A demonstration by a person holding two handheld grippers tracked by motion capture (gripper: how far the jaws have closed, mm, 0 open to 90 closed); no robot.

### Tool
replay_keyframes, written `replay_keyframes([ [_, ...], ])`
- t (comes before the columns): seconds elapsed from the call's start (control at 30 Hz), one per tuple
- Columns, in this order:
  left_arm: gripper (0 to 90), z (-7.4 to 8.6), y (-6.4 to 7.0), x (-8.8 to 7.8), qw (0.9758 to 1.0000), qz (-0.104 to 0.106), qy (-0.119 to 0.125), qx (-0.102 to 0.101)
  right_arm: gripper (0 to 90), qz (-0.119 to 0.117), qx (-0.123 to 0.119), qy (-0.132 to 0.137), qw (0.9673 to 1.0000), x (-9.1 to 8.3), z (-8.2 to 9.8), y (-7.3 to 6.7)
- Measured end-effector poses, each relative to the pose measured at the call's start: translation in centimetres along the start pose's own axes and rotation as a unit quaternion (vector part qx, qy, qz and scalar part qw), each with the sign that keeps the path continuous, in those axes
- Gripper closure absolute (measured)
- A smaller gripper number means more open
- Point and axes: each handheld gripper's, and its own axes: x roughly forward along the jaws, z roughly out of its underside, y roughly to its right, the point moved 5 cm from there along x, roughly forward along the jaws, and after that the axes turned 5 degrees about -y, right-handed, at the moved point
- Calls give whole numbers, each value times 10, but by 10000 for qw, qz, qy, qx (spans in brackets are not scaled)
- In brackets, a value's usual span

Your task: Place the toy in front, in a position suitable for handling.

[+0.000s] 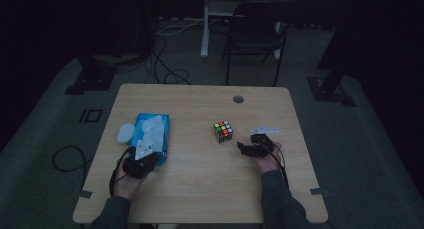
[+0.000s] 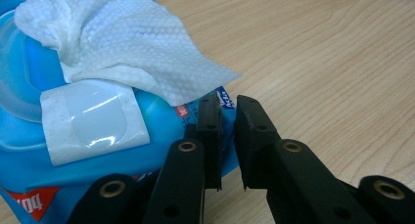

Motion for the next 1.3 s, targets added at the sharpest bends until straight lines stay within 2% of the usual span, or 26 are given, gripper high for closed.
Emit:
replay_keyframes([
  [0.03, 819, 0, 0, 0, 10000, 0, 0, 0, 308, 0, 0, 0, 10000, 0, 0, 0],
  [0.1, 819, 0, 0, 0, 10000, 10, 0, -2, 299, -108, -137, 41, 9998, 2, -16, -13],
  [0.2, 819, 0, 0, 0, 10000, 19, 10, -10, 288, -153, -169, 49, 9997, 4, -24, -19],
  [0.23, 819, 1, -1, 0, 10000, 35, 20, -23, 273, -196, -220, 46, 9996, 5, -31, -25],
  [0.4, 819, 1, -1, 0, 10000, 38, 21, -33, 260, -243, -334, 10, 9991, 10, -43, -36],
  [0.5, 819, 1, -1, 0, 10000, 38, 22, -30, 228, -244, -354, -91, 9990, 19, -51, -43],
  [0.53, 819, 1, -1, 0, 10000, 38, 22, -30, 228, -244, -354, -91, 9990, 19, -51, -43],
  [0.57, 819, 1, -1, 0, 10000, 42, 26, -42, 189, -86, -275, -162, 9995, 25, -53, -44],
  [0.73, 819, 1, -1, 0, 10000, 55, 37, -53, 176, -137, -212, -304, 9992, 36, -57, -47],
  [0.8, 819, 1, -1, 0, 10000, 57, 43, -52, 179, -136, -254, -411, 9987, 42, -58, -48],
  [0.83, 819, 1, -1, 0, 10000, 65, 40, -53, 218, -108, -303, -496, 9982, 46, -58, -49],
  [0.97, 819, 1, -1, 0, 10000, 71, 41, -55, 278, -120, -389, -671, 9969, 53, -57, -46],
  [1.1, 819, 1, -1, 0, 9999, 80, 45, -61, 322, -196, -534, -699, 9959, 52, -57, -43],
  [1.17, 818, 1, -1, 0, 9999, 79, 44, -59, 329, -234, -695, -759, 9944, 49, -56, -39],
  [1.3, 819, 1, -1, 0, 9999, 78, 45, -60, 330, -244, -813, -768, 9934, 48, -55, -37],
])
